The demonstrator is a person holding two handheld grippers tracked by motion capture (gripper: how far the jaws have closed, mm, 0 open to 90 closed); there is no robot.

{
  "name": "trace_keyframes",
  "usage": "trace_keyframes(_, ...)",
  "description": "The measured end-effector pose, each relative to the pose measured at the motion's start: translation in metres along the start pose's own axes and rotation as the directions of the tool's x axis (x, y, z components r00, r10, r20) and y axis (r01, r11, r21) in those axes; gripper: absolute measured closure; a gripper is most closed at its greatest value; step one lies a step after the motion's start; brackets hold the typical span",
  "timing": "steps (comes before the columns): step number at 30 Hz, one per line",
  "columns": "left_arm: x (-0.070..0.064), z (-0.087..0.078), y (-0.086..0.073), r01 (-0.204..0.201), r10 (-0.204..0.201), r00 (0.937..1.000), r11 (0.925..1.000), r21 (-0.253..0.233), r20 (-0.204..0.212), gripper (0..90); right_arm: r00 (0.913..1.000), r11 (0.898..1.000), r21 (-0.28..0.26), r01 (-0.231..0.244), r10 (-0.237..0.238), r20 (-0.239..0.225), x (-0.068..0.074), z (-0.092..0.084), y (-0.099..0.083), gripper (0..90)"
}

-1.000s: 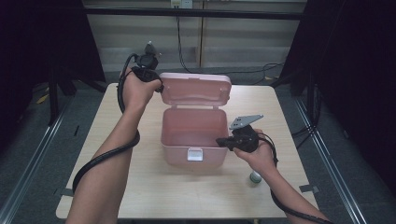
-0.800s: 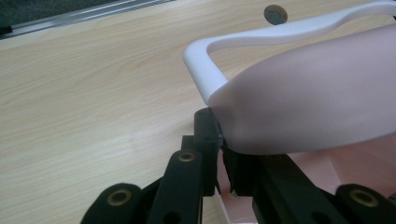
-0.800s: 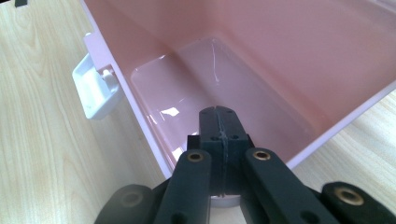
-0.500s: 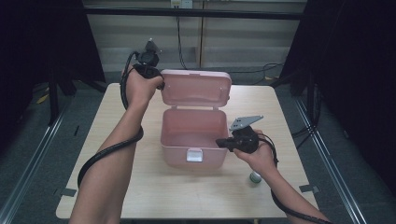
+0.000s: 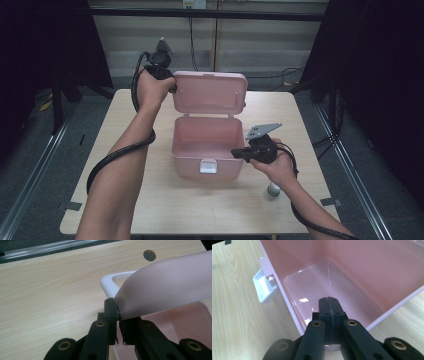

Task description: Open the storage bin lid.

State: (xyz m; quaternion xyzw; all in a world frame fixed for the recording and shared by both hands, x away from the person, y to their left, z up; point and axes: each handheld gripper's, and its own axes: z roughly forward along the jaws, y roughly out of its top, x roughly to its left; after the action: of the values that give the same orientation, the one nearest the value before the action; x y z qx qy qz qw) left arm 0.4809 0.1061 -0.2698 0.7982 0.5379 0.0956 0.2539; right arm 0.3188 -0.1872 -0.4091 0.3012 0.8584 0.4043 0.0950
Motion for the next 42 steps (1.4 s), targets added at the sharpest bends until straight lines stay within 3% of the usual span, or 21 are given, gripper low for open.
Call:
trace_keyframes(14,0.004,0.009,0.010,0.031,-0.031,0.9995,0.9995,-0.002,0.010,84.9,0.9998,1.000,0.001,-0.002,0.002,-0.018,-0.002,0.000,0.000,90.0)
trace_keyframes(16,0.004,0.009,0.012,0.016,-0.016,0.9999,0.9999,0.002,0.005,85.0,0.9999,1.000,0.004,0.001,-0.001,-0.015,-0.002,0.000,0.001,90.0)
trace_keyframes(31,0.002,0.013,0.012,0.013,-0.013,0.9999,0.9998,0.014,-0.003,85.7,0.9997,1.000,0.016,0.001,0.000,-0.024,-0.001,-0.004,-0.002,90.0)
trace_keyframes(42,0.004,0.025,0.014,0.029,-0.029,0.9996,0.9995,0.012,-0.003,86.2,0.9996,0.999,0.034,0.007,-0.006,-0.026,0.001,-0.007,-0.003,90.0)
